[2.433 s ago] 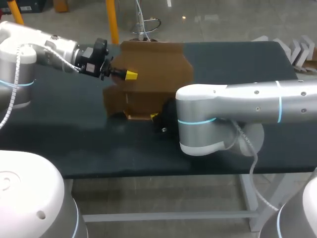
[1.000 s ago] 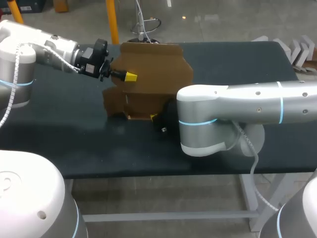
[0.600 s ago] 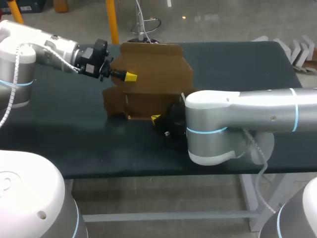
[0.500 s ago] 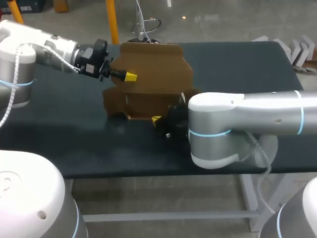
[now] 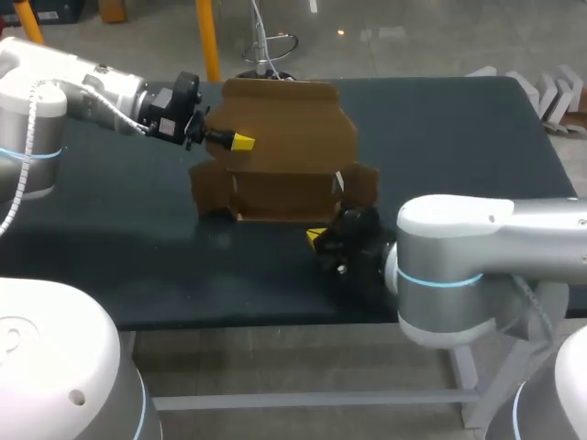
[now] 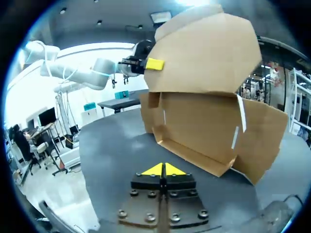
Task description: Assemble the packaging by folding the flat box into shape, placing the metal phone stand inside, and closing the box properly
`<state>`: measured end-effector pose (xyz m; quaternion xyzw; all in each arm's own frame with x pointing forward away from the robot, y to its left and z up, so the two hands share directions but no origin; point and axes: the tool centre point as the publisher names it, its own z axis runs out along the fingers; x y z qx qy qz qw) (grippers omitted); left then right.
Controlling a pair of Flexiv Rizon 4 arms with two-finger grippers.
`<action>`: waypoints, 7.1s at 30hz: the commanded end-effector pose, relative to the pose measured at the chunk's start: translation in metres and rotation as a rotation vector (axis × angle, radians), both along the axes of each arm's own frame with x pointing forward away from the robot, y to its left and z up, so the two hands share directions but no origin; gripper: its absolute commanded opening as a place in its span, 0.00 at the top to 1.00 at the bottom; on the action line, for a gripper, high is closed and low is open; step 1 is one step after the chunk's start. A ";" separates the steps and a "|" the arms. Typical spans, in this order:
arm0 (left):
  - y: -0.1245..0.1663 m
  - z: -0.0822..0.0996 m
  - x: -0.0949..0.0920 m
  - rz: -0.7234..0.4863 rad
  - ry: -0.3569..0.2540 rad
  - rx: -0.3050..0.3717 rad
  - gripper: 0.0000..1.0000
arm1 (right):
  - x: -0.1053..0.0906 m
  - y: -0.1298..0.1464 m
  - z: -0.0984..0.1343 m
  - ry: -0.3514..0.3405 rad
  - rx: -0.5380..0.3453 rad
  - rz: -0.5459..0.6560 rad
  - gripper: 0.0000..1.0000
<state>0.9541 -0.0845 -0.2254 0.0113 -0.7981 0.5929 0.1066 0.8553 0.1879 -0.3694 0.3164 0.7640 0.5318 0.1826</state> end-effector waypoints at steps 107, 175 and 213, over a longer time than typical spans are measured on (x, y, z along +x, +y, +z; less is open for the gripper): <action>0.001 -0.002 -0.001 -0.001 0.001 0.003 1.00 | 0.101 -0.087 0.001 -0.087 -0.048 0.167 1.00; 0.001 -0.002 -0.001 -0.001 0.001 0.003 1.00 | 0.028 -0.070 0.005 -0.036 -0.043 0.093 0.17; 0.001 -0.002 -0.001 -0.001 0.001 0.003 1.00 | 0.054 -0.093 0.010 -0.051 -0.088 0.445 0.39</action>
